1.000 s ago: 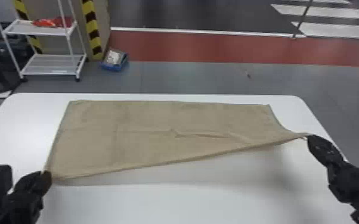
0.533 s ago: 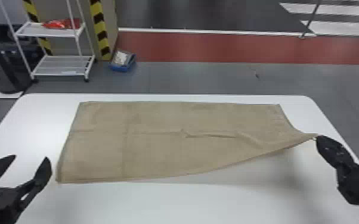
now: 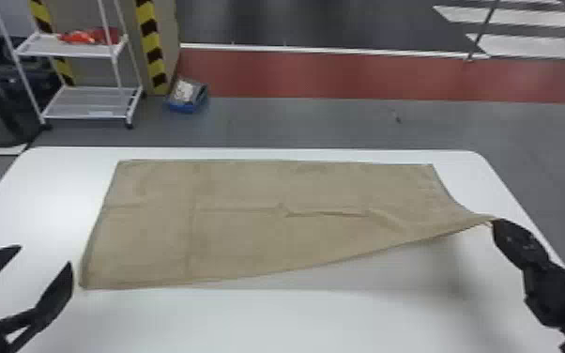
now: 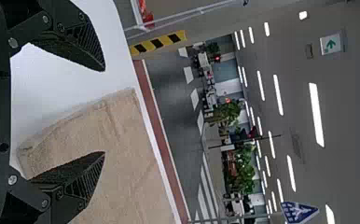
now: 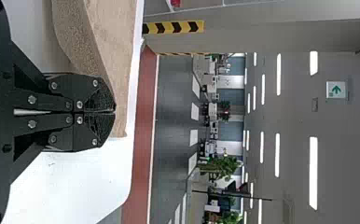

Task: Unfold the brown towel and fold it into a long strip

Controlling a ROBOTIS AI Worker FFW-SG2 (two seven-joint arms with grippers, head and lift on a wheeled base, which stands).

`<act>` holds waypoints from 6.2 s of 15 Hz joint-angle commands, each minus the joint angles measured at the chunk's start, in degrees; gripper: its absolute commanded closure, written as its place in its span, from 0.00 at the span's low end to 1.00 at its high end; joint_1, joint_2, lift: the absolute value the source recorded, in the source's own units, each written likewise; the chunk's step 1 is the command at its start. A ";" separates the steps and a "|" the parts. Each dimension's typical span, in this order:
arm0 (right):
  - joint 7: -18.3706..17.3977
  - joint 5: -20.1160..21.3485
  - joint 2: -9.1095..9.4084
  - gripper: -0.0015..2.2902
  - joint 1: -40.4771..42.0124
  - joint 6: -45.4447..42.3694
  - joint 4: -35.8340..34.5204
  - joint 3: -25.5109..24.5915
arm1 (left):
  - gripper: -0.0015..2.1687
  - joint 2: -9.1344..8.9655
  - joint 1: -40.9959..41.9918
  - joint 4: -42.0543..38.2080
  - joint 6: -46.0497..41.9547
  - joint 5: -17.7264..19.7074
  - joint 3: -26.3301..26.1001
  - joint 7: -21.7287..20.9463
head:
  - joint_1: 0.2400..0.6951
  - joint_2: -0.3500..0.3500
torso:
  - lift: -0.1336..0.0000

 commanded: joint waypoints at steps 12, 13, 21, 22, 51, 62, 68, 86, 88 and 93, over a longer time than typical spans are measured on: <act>-0.01 0.66 0.95 0.70 0.27 1.93 -0.59 -1.41 | 0.19 2.56 -10.22 11.99 1.53 -5.32 -5.90 -6.11 | 1.00 0.33 | 0.07; -0.01 0.75 0.95 0.70 0.27 1.93 -0.59 -1.67 | 0.20 2.74 -10.49 12.34 1.88 -5.32 -5.90 -6.20 | 1.00 0.33 | 0.07; -0.09 1.19 0.95 0.70 -1.04 3.16 -0.33 -1.58 | 0.25 3.71 -6.09 8.82 5.40 0.92 -2.38 -12.18 | 1.00 0.34 | 0.07; -0.09 1.19 0.95 0.70 -1.22 3.34 -0.24 -1.58 | 0.25 3.71 -5.39 8.56 5.40 0.92 -1.33 -13.41 | 1.00 0.34 | 0.07; 0.08 1.19 0.34 0.70 -2.36 5.62 -1.74 -2.46 | 0.77 3.00 -5.21 6.10 7.86 -0.48 -0.01 -13.67 | 1.00 0.34 | 0.07; 14.15 4.00 -1.33 0.69 3.44 17.58 -15.80 -10.72 | 0.77 -6.49 3.75 -21.94 26.84 7.08 14.93 -11.30 | 1.00 0.42 | 0.07; 13.79 5.76 -1.77 0.69 -8.08 23.90 -8.06 -6.94 | 0.77 -7.02 -9.52 -25.10 67.10 3.30 13.00 -9.19 | 1.00 0.41 | 0.07; 13.00 8.13 -2.56 0.69 -30.75 23.03 18.74 2.20 | 0.77 -7.10 -43.88 -3.22 78.17 -8.04 -6.95 -0.40 | 1.00 0.41 | 0.07; 12.91 8.13 -2.65 0.69 -31.10 22.50 20.24 2.20 | 0.76 -7.19 -46.26 -0.49 77.12 -8.57 -8.45 0.04 | 1.00 0.41 | 0.07; 12.83 6.20 -2.65 0.69 -31.89 22.50 21.29 1.32 | 0.76 -7.45 -47.14 1.09 76.06 -8.48 -8.36 -0.14 | 1.00 0.40 | 0.07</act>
